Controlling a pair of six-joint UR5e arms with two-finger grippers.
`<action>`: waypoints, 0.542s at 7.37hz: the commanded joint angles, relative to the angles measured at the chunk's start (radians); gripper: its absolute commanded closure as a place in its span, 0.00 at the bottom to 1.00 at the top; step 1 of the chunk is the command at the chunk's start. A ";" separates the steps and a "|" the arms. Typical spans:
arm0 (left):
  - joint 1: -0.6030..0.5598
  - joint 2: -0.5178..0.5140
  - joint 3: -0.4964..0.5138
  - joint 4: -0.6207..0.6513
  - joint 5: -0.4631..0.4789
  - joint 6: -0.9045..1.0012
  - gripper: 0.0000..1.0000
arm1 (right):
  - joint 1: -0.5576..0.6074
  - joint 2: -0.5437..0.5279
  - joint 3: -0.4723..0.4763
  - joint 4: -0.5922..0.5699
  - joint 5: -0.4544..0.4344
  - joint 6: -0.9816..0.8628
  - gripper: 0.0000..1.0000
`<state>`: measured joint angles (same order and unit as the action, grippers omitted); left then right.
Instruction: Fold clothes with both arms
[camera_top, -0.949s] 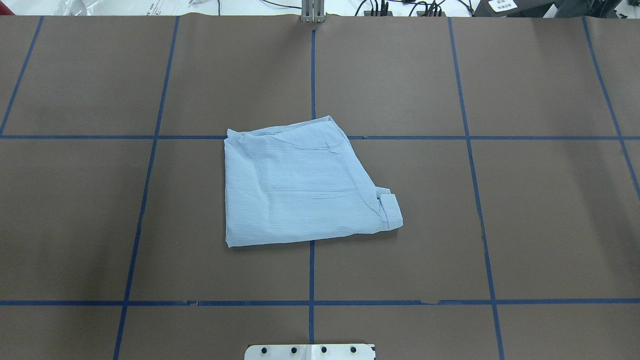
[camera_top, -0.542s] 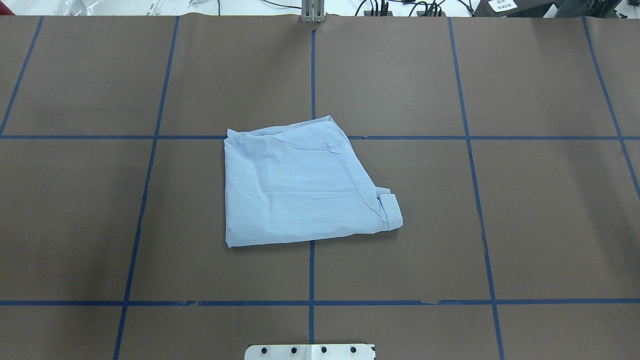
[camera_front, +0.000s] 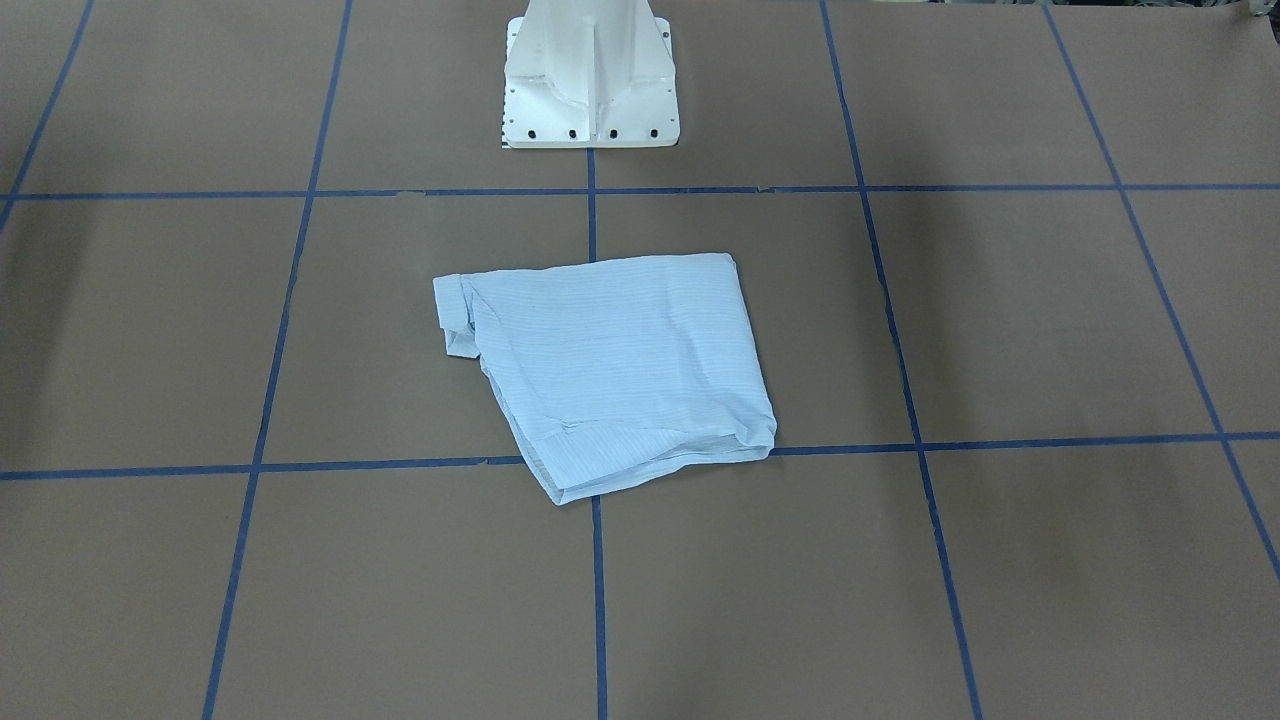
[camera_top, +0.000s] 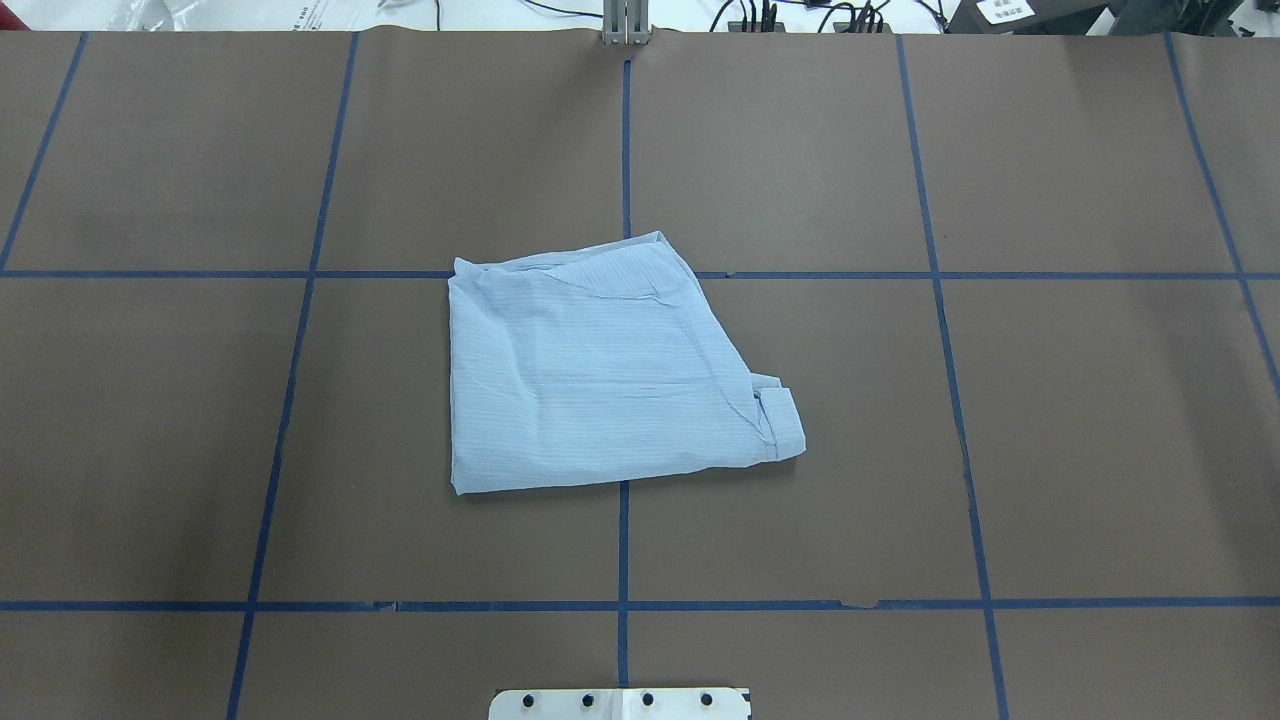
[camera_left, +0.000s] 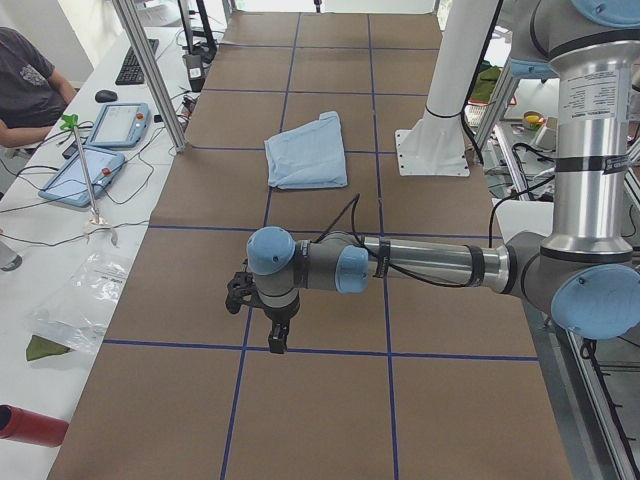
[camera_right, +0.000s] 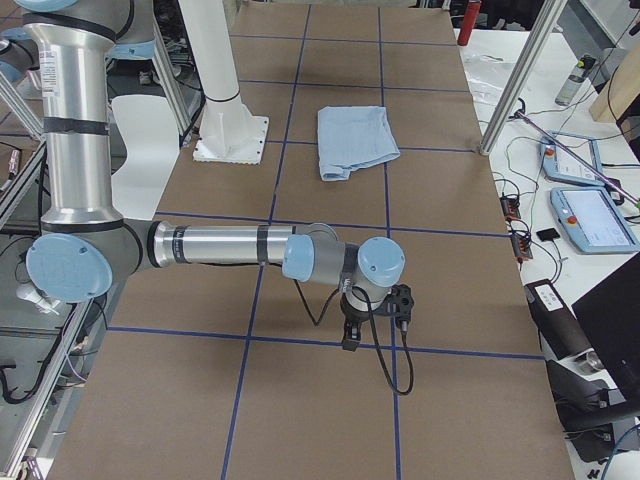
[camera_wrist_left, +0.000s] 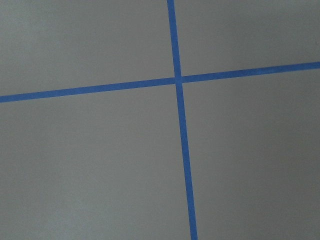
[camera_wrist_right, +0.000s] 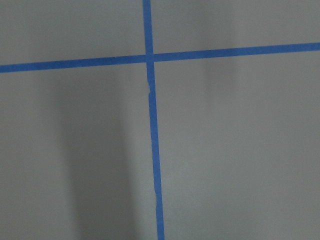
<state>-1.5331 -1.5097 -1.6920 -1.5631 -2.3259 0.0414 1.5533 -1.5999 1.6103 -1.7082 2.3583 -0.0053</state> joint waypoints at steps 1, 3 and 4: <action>0.001 -0.003 0.002 0.000 -0.001 -0.003 0.00 | 0.007 -0.008 -0.044 0.074 -0.028 -0.001 0.00; 0.001 -0.003 0.000 0.000 0.000 -0.006 0.00 | 0.008 0.000 -0.047 0.087 -0.030 0.008 0.00; 0.001 -0.004 -0.002 0.000 0.000 -0.008 0.00 | 0.008 0.001 -0.047 0.087 -0.028 0.010 0.00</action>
<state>-1.5325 -1.5129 -1.6918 -1.5631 -2.3261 0.0355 1.5609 -1.6016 1.5648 -1.6253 2.3306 0.0022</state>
